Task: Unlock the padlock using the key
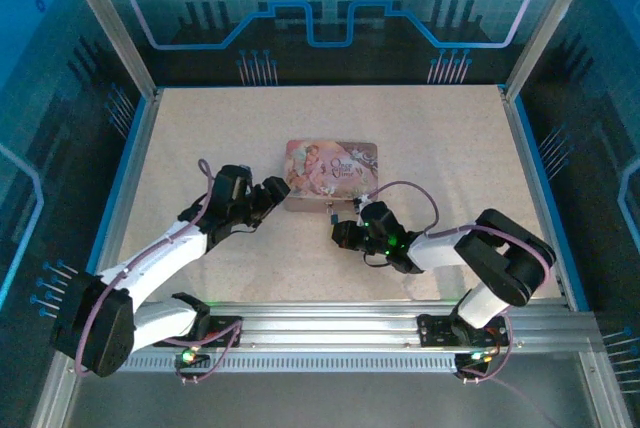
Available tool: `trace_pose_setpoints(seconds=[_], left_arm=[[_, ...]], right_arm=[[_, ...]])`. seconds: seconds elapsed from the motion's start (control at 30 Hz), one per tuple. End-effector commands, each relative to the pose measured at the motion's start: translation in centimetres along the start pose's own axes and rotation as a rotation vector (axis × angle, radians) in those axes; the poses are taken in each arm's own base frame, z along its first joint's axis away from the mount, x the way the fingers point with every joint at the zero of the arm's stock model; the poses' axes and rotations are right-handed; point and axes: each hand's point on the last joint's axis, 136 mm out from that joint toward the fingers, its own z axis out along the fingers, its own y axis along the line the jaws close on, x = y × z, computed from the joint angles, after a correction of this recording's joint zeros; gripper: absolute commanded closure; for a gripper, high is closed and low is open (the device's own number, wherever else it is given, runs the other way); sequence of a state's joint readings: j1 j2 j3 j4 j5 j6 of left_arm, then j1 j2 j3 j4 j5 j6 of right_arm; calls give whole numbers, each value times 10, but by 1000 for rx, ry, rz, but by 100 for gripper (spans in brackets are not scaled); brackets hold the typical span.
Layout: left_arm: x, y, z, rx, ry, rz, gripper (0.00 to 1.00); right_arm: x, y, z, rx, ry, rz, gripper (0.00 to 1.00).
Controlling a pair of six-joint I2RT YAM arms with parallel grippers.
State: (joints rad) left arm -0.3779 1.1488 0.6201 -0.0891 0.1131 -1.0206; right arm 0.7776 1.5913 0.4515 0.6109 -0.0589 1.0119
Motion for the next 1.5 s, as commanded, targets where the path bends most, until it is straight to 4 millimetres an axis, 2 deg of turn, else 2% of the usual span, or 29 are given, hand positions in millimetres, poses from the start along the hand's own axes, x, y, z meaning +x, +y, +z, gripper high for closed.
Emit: trace_pose_setpoints(seconds=[0.0, 0.23, 0.47, 0.7, 0.83, 0.93, 1.2, 1.33, 1.47], left_arm=[[-6, -5, -10, 5, -8, 28, 22], [-17, 2, -16, -15, -30, 44, 18], [-25, -4, -13, -8, -16, 91, 12], [-31, -20, 12, 31, 65, 161, 11], [-30, -25, 32, 36, 126, 177, 13], [-28, -28, 47, 50, 170, 171, 16], [-14, -4, 65, -15, 230, 148, 25], [-2, 8, 68, -41, 251, 139, 27], [4, 10, 65, -47, 244, 137, 27]], right_arm=[[7, -20, 1, 60, 29, 33, 88], [4, -17, -2, 55, 25, 4, 79], [-2, -14, -9, 52, 12, -40, 65], [-24, 4, -26, -27, -42, -130, 44], [-46, 11, -37, -78, -102, -188, 30], [-61, 16, -42, -120, -132, -218, 23], [-91, 16, -37, -114, -148, -309, 23], [-103, 20, -30, -118, -155, -388, 22], [-115, 20, -20, -150, -165, -435, 21]])
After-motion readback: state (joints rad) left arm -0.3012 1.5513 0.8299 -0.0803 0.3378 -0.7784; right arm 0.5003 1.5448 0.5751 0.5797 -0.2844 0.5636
